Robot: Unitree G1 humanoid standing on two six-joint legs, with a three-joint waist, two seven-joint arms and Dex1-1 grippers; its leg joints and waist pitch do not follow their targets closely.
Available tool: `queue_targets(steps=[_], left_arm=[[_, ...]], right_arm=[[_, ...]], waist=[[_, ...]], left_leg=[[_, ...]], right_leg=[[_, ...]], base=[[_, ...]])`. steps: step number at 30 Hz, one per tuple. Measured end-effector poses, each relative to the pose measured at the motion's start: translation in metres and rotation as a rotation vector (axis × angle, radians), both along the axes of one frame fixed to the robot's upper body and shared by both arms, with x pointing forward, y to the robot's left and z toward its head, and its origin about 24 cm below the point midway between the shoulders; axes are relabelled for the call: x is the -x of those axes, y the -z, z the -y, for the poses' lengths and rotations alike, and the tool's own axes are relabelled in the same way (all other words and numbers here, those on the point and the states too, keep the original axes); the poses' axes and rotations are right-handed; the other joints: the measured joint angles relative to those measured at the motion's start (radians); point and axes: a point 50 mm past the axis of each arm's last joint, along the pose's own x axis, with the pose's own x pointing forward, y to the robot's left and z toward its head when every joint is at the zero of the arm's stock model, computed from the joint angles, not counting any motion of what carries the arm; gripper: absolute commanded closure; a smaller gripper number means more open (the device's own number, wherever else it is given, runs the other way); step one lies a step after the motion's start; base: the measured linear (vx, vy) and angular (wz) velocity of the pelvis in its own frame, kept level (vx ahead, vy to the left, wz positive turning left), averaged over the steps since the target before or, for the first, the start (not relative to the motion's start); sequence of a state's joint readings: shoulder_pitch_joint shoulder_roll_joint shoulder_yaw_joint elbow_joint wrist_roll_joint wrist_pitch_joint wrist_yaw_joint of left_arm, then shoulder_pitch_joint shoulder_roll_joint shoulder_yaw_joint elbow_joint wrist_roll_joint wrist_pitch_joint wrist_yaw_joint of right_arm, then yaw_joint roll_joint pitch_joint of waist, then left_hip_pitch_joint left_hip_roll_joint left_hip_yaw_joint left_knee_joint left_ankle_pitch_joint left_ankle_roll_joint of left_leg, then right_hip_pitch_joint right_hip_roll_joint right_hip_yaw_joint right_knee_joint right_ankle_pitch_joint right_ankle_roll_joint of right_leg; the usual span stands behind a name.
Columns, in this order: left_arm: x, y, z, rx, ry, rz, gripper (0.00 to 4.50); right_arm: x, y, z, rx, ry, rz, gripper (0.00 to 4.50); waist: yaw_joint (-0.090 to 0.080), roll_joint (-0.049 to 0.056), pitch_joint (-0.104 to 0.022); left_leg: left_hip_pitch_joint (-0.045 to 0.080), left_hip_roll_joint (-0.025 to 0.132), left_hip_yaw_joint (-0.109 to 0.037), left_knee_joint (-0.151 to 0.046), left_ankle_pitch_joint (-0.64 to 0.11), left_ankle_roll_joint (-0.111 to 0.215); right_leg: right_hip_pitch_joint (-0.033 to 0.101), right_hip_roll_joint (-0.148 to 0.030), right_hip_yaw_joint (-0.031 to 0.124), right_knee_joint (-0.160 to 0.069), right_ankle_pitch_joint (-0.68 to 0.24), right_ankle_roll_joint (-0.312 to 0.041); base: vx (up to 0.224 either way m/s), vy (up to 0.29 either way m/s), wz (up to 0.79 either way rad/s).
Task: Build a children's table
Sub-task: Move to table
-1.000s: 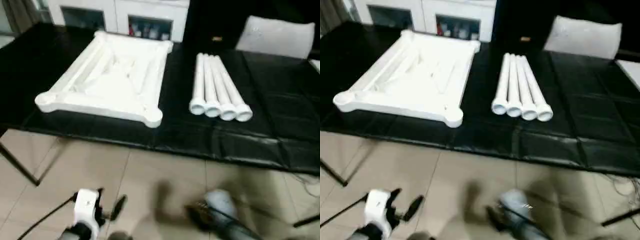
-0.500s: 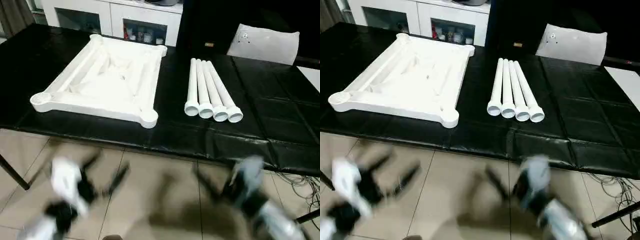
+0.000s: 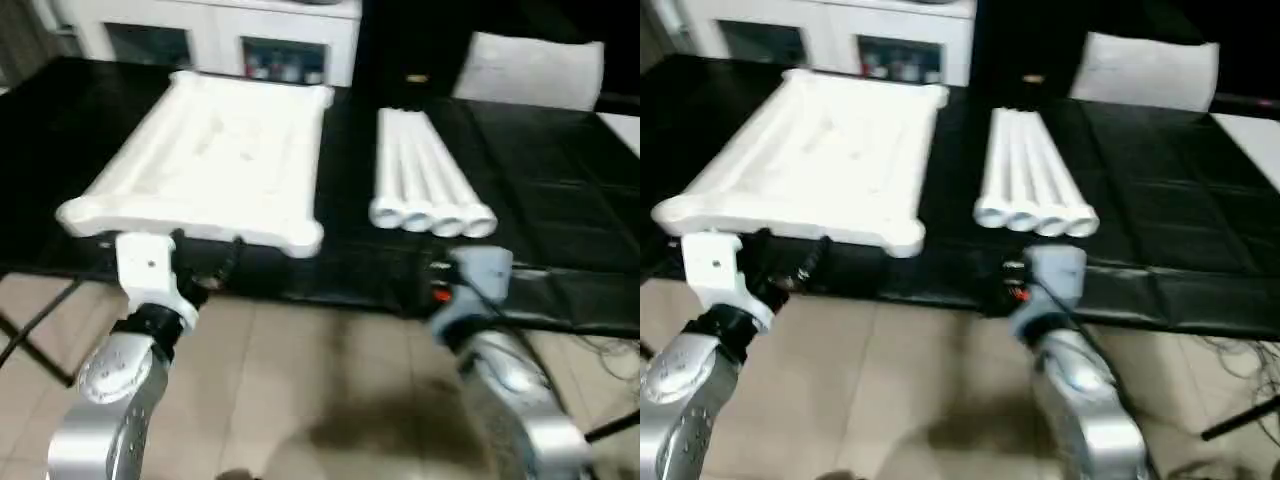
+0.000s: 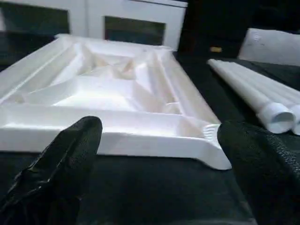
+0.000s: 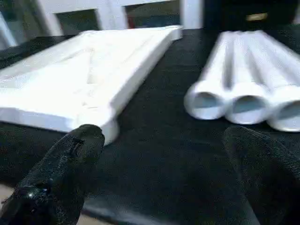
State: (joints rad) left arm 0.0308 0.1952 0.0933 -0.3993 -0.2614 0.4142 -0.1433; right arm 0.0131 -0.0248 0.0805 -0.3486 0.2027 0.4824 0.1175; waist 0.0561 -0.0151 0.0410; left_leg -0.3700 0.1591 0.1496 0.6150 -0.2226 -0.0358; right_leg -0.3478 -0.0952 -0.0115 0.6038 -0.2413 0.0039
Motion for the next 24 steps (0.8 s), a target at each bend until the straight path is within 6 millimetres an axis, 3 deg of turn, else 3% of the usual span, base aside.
queue_targets(steps=[2,5,8,11,16,24], left_arm=[[0.000,0.000,0.000,0.000,-0.004,-0.001,0.07],[0.000,0.000,0.001,0.002,-0.004,-0.001,0.07],[0.000,-0.001,0.001,-0.006,-0.006,0.004,0.07],[0.000,-0.004,0.002,-0.007,-0.006,0.013,0.07],[0.001,-0.009,0.002,0.001,-0.010,0.017,0.07],[0.006,-0.018,-0.001,0.000,-0.025,0.038,0.07]], right_arm=[[-0.001,0.000,0.000,0.006,0.005,-0.004,0.00],[-0.001,0.000,0.003,0.014,0.020,-0.007,0.00],[-0.002,0.001,0.007,0.019,0.049,-0.017,0.00],[-0.002,0.002,0.011,0.022,0.067,-0.026,0.00],[-0.003,0.002,0.011,0.033,0.068,-0.050,0.00],[0.001,-0.008,0.002,0.039,0.026,-0.025,0.00]], waist=[[-0.001,0.001,0.000],[-0.005,-0.001,-0.001],[-0.016,-0.002,-0.001],[-0.023,-0.003,-0.002],[-0.023,0.000,-0.003],[-0.018,0.000,-0.003]], left_leg=[[-0.001,-0.002,0.000,0.001,0.000,-0.002],[-0.001,-0.001,0.000,0.001,0.005,-0.008],[0.000,0.011,-0.003,-0.001,0.011,-0.019],[0.001,0.013,-0.003,-0.014,0.017,-0.029],[-0.015,0.026,-0.006,-0.019,0.034,-0.043],[-0.016,0.031,-0.004,-0.019,0.036,-0.044]], right_leg=[[0.002,-0.001,0.001,-0.007,0.007,0.001],[0.001,-0.002,0.004,-0.010,0.018,0.030],[-0.002,0.004,0.005,-0.007,0.021,0.060],[-0.011,0.005,0.002,-0.002,0.023,0.058],[-0.035,0.020,0.000,0.010,0.026,0.044],[-0.037,0.024,0.000,0.008,0.027,0.039]], base=[[-0.045,0.078,0.00],[0.000,0.000,0.00],[-0.032,-0.042,-0.02],[-0.038,-0.069,-0.04],[-0.007,-0.038,-0.03],[0.000,0.000,0.00]])
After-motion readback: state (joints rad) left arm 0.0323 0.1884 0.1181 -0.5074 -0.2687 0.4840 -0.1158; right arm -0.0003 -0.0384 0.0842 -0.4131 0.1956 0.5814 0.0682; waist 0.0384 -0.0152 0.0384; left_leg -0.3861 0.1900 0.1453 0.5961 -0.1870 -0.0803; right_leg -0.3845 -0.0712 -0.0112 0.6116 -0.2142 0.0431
